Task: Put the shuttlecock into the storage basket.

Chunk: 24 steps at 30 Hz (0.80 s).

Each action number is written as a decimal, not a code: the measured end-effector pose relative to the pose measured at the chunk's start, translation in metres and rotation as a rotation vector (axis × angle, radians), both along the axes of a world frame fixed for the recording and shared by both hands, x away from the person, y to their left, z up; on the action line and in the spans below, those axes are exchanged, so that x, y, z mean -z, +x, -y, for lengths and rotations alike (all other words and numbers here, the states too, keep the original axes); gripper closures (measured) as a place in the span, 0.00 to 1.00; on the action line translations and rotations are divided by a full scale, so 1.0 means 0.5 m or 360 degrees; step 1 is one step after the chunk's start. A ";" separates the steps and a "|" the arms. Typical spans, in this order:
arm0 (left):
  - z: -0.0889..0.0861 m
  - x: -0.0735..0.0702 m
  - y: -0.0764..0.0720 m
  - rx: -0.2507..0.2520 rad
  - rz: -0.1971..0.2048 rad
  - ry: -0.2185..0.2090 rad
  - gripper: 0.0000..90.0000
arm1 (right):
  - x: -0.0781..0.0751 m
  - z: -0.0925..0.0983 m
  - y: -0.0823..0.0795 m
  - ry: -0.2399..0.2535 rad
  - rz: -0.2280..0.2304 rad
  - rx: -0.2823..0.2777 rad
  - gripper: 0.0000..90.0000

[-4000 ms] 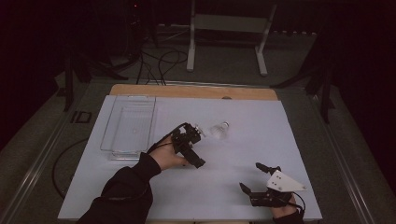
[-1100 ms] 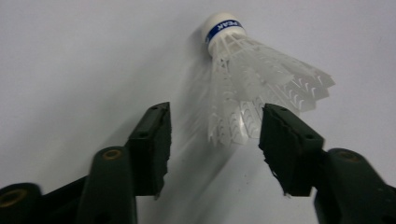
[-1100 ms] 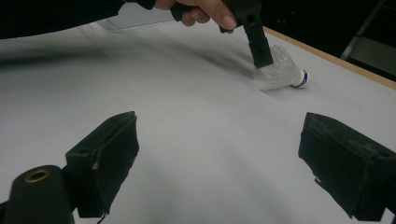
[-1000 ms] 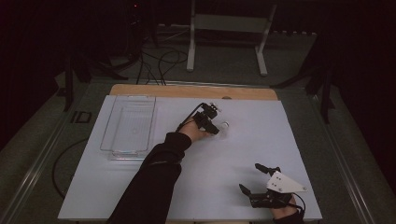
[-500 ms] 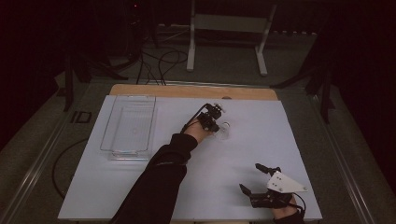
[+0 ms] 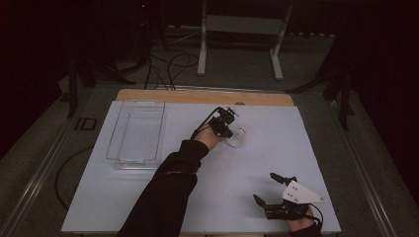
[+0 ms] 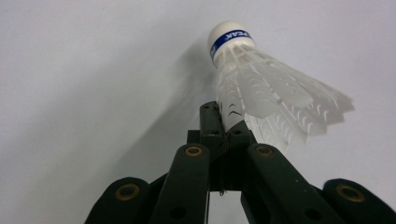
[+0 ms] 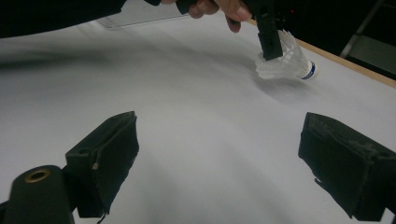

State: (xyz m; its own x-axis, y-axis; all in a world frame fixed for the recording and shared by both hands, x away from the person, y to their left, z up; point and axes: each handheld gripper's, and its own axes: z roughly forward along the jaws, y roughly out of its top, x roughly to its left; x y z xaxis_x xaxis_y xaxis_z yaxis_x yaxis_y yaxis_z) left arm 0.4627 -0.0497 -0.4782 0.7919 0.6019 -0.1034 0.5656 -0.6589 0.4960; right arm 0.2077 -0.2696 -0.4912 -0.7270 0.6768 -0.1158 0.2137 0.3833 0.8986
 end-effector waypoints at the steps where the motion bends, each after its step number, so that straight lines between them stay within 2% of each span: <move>1: -0.001 -0.003 -0.001 0.0003 -0.0001 0.0003 1.00 | 0.000 0.000 0.000 -0.0001 0.0001 -0.0001 0.13; 6: -0.009 -0.021 -0.005 0.0013 0.0009 -0.0014 1.00 | 0.001 0.001 0.001 -0.0003 -0.0001 0.0003 0.13; 12: -0.016 -0.036 -0.014 0.0027 0.0033 -0.0004 1.00 | 0.002 -0.001 0.001 -0.0008 -0.0006 0.0007 0.13; 24: -0.041 -0.076 -0.031 0.0055 0.0036 -0.0021 1.00 | 0.002 0.001 0.003 -0.0006 -0.0004 0.0016 0.13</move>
State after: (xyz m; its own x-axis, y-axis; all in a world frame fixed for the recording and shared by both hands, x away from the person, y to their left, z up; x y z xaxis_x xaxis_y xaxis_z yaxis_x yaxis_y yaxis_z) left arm 0.4473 -0.0290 -0.4402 0.8144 0.5728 -0.0928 0.5310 -0.6711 0.5173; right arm 0.2091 -0.2701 -0.4920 -0.7206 0.6834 -0.1165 0.2200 0.3848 0.8964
